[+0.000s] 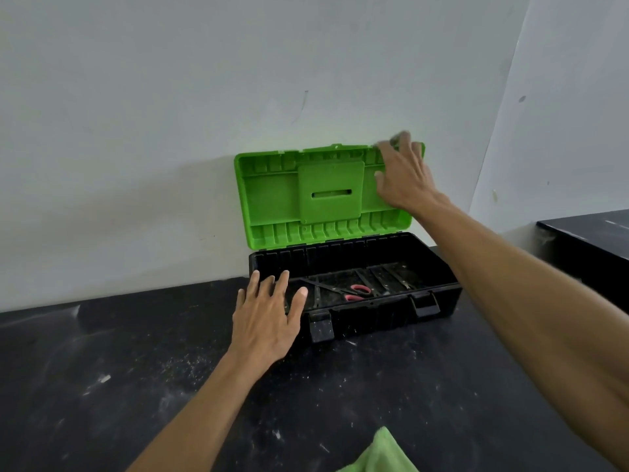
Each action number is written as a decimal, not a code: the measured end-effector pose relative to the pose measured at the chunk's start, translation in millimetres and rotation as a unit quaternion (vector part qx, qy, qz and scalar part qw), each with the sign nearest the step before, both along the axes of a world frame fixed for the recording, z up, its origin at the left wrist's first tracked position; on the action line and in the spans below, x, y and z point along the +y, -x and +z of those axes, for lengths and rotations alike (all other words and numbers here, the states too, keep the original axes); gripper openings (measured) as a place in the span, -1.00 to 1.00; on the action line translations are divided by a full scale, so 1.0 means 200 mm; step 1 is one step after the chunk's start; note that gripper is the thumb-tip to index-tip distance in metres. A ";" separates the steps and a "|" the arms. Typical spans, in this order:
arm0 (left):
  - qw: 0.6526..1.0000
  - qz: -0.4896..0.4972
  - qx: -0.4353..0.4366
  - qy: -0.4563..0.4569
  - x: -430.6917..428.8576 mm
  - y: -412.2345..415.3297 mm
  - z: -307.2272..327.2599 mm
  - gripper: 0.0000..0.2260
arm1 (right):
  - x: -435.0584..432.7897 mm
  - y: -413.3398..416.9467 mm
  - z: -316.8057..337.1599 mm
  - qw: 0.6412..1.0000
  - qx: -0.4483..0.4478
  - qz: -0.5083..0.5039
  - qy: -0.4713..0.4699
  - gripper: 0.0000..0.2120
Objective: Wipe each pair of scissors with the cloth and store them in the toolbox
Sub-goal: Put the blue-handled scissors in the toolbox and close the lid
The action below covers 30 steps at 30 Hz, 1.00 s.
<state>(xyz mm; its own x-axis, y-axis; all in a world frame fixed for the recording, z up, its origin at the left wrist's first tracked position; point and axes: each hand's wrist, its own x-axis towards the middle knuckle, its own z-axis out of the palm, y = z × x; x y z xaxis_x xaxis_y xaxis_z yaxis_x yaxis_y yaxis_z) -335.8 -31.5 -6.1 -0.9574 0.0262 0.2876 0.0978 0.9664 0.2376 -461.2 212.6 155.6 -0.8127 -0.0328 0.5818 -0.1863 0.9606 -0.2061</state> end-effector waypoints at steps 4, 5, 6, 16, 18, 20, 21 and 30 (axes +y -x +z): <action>1.000 0.003 0.018 -0.010 0.01 0.00 -0.01 -0.36 | -0.06 0.10 0.08 0.998 -0.033 -0.001 -0.054 -0.21; 1.000 0.005 0.023 -0.013 0.01 0.00 -0.02 -0.36 | -0.06 0.12 0.08 0.996 -0.058 0.002 -0.068 -0.19; 1.000 0.005 0.027 -0.015 0.01 0.00 -0.02 -0.36 | -0.06 0.12 0.07 0.994 -0.072 0.005 -0.081 -0.19; 0.980 -0.038 0.194 -0.016 -0.01 -0.02 -0.05 -0.37 | 0.07 -0.21 0.08 0.995 0.062 0.025 -0.077 -0.77; 0.970 -0.033 0.238 -0.030 -0.01 -0.05 -0.05 -0.35 | 0.14 -0.35 0.05 0.993 0.048 0.056 -0.087 -0.76; 0.956 -0.020 0.285 -0.068 0.01 -0.10 -0.02 -0.33 | 0.20 -0.48 -0.01 0.991 0.036 0.077 -0.106 -0.75; 0.950 -0.013 0.301 -0.081 0.02 -0.12 0.00 -0.32 | 0.22 -0.53 -0.06 0.988 0.035 0.084 -0.122 -0.76; 0.981 -0.051 0.188 -0.019 0.12 -0.19 0.10 -0.26 | 0.31 -0.70 -0.43 0.983 -0.030 0.134 -0.119 -0.79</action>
<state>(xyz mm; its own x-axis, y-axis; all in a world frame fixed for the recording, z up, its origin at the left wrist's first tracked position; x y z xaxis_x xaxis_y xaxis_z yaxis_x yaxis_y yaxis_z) -297.3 -8.0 14.0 -0.7763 0.0993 0.6225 0.2819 0.9379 0.2020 -320.5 274.6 70.4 -0.7890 -0.3804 0.4824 -0.4345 0.9007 -0.0005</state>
